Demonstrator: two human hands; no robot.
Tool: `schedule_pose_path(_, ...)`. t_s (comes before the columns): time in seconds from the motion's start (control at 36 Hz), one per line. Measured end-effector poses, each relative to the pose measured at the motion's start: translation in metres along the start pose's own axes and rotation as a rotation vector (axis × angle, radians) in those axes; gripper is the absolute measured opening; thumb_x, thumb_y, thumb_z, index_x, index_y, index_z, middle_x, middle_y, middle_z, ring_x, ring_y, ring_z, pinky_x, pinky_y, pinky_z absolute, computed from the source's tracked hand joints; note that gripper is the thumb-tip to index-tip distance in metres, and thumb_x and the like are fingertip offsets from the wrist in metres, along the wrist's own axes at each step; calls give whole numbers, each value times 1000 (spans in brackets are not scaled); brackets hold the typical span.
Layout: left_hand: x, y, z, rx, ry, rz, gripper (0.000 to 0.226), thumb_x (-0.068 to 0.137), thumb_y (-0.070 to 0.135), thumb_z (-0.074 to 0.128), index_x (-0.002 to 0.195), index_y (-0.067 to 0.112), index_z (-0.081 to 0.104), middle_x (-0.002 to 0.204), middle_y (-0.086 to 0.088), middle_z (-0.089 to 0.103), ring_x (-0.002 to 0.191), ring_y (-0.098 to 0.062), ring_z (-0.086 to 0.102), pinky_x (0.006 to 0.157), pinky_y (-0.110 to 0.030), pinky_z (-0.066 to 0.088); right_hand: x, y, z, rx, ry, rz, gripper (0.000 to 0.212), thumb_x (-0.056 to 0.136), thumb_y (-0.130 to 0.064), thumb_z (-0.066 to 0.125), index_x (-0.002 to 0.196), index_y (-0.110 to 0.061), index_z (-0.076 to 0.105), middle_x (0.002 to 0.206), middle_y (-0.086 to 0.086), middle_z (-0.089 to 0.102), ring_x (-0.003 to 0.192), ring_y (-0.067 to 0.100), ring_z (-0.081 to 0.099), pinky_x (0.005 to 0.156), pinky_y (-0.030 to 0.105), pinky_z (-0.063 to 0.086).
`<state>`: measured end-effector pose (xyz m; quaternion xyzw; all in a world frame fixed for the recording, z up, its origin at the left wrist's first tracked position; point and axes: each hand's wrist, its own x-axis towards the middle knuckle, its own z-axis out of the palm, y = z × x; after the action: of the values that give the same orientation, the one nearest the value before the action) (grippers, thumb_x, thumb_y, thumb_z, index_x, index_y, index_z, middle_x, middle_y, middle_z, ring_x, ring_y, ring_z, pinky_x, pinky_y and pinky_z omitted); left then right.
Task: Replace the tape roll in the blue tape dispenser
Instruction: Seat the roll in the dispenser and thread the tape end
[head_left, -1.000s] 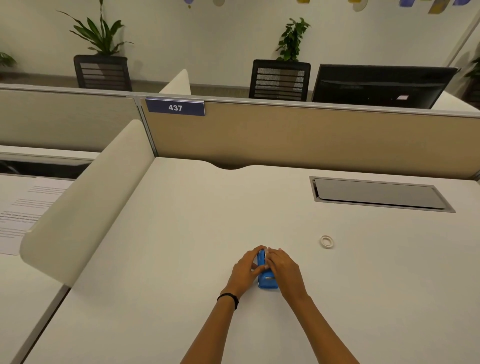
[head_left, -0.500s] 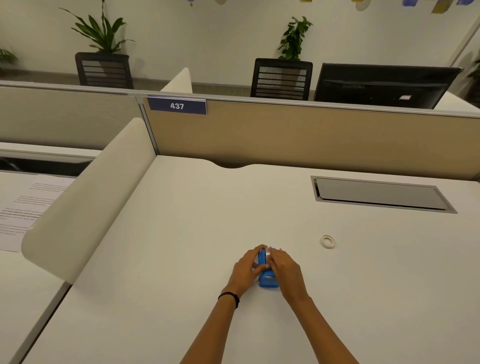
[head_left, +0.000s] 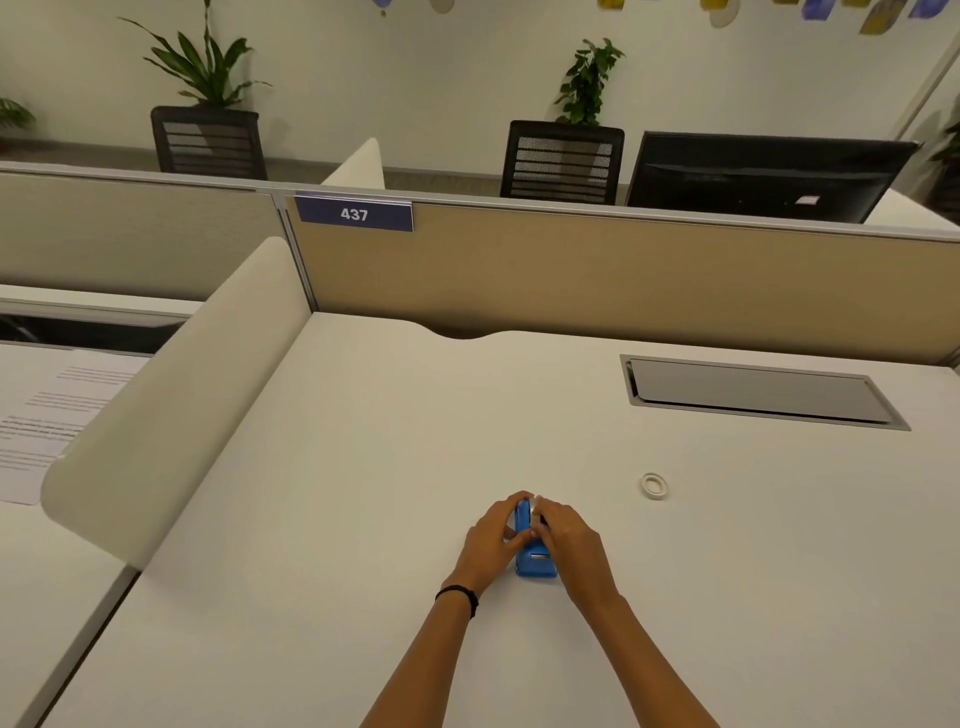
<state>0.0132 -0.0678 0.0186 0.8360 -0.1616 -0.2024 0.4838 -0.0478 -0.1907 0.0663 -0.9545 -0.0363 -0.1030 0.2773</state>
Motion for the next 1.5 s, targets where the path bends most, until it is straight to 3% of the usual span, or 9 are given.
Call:
schedule_pose_path(0.11,-1,0,0,0,1,0,50,89,38,55,135,30,37,134,1,50,96,-19,63,89,-28,51,-1,2,5,-25,-98,35,37,70,-20,75,97,5,66,85,17,73,70,24,71,63,28,59)
schedule_pose_path(0.22,-1,1,0,5,-2,-4,51,89,39,54,136,29,37,134,1,50,96,-19,63,89,-28,51,2,5,7,42,-100,127,36,85,-22,61,111,3,58,107,18,65,93,26,65,84,27,52)
schedule_pose_path(0.36,-1,3,0,0,1,-10,50,89,42,54,134,29,37,133,0,51,95,-20,63,88,-28,51,7,5,5,97,-124,280,29,91,-19,53,112,0,51,105,11,59,97,24,61,70,5,43)
schedule_pose_path(0.53,-2,4,-2,0,-11,-12,50,90,40,53,136,28,36,135,0,49,97,-20,62,91,-31,50,12,2,1,66,-100,225,23,91,-22,52,106,-5,55,105,12,64,89,21,62,78,24,50)
schedule_pose_path(0.83,-2,5,-2,14,-16,-5,50,91,35,52,137,25,36,135,-1,49,97,-21,62,93,-32,50,10,-2,-7,119,-143,175,57,85,-48,49,105,5,59,105,22,64,93,31,63,87,38,54)
schedule_pose_path(0.94,-2,5,-1,10,-16,-12,51,91,37,52,138,25,35,135,-1,49,97,-21,62,94,-32,50,12,-1,-6,84,-155,191,34,88,-24,58,106,5,57,111,21,62,95,30,61,87,30,49)
schedule_pose_path(1.19,-3,3,0,3,-14,-12,50,90,39,52,136,28,36,134,0,49,95,-18,62,91,-29,50,11,-3,-5,67,-97,161,43,88,-40,50,90,2,62,87,21,68,73,30,66,74,37,59)
schedule_pose_path(1.31,-3,1,1,-10,-8,-20,50,90,41,52,136,28,36,134,0,49,96,-19,62,92,-30,50,13,-4,-4,162,-124,236,86,72,-67,18,104,2,58,101,17,66,87,26,64,82,25,49)
schedule_pose_path(1.5,0,4,-1,0,-17,-6,49,89,41,54,134,31,37,133,1,50,94,-18,62,91,-31,50,14,-2,-4,149,-133,323,37,92,-31,45,111,-1,54,108,17,64,93,21,62,85,21,46)
